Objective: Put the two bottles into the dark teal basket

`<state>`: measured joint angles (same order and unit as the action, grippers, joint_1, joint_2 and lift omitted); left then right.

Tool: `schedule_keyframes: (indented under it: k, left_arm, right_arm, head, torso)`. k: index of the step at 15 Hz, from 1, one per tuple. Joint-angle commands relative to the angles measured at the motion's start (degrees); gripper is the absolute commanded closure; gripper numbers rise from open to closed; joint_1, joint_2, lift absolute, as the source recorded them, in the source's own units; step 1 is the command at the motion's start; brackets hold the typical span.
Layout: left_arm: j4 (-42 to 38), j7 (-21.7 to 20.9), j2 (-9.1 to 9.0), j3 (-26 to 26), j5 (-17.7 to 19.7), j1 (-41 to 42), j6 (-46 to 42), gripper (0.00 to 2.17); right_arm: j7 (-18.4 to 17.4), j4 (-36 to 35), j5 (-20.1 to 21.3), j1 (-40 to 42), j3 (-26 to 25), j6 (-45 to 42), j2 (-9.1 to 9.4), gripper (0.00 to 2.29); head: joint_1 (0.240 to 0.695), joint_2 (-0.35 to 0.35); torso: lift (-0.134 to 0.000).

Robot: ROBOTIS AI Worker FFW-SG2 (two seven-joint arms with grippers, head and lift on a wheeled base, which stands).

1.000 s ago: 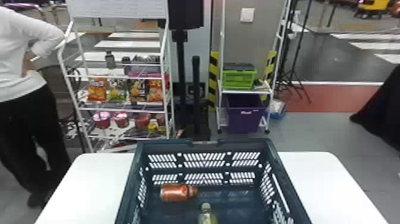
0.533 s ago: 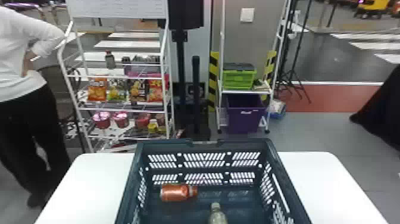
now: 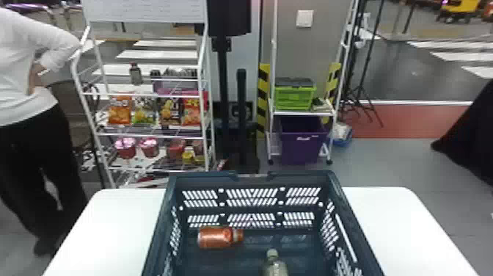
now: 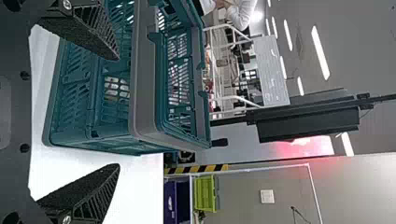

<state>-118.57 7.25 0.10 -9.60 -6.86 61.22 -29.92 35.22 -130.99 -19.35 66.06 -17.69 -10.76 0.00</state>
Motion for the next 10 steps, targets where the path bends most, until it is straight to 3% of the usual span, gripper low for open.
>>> schedule_keyframes:
  k: [1, 10]
  left_arm:
    - [0.0, 0.22, 0.34, -0.68, -0.17, -0.05, 0.0, 0.09]
    - [-0.08, 0.66, 1.13, -1.03, -0.08, 0.04, 0.18, 0.09]
  right_arm:
    - [0.29, 0.12, -0.52, 0.03, -0.68, 0.0, 0.05, 0.06]
    - [0.38, -0.06, -0.52, 0.2, -1.29, 0.0, 0.05, 0.07]
  head:
    - [0.499, 0.0]
    - [0.499, 0.0]
  torso:
    - [0.0]
    - [0.0]
